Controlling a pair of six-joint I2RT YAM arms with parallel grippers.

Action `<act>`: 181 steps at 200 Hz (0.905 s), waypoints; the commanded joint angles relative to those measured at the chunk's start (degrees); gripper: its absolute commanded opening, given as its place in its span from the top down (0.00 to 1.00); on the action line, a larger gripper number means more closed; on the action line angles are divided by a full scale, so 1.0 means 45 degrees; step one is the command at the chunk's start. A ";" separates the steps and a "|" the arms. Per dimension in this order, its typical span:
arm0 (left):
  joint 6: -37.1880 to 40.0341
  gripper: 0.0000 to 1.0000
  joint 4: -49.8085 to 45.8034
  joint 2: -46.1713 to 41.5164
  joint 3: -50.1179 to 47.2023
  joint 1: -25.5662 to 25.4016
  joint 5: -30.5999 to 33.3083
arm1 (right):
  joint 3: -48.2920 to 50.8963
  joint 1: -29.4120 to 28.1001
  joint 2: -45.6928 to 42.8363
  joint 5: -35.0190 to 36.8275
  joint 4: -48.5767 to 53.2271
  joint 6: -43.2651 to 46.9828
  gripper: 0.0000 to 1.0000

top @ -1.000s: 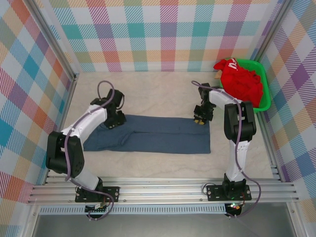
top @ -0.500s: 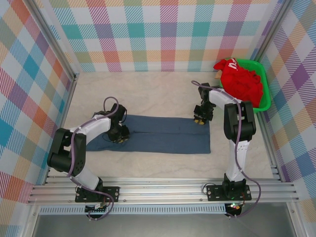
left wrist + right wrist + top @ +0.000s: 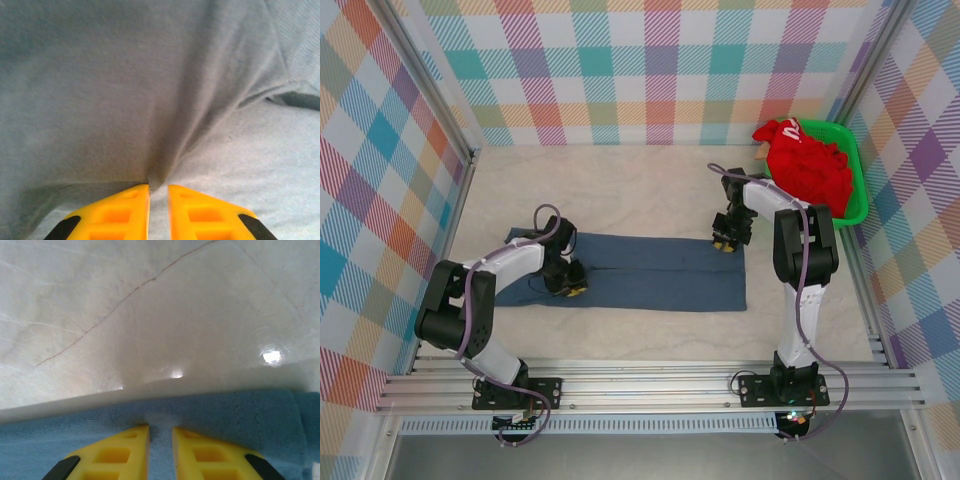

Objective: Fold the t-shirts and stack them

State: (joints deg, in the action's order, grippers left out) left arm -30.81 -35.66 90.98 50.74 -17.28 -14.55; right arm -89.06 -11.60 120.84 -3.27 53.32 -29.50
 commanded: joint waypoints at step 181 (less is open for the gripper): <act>-0.5102 0.84 -0.2845 0.6594 0.8106 0.2873 0.2990 | 0.1088 -0.1038 -0.0286 -0.0435 0.1523 -0.2026 0.77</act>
State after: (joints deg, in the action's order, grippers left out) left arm -59.70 -48.80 111.83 76.51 -5.67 -4.01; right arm -88.77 -13.43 120.90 -2.94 56.90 -34.17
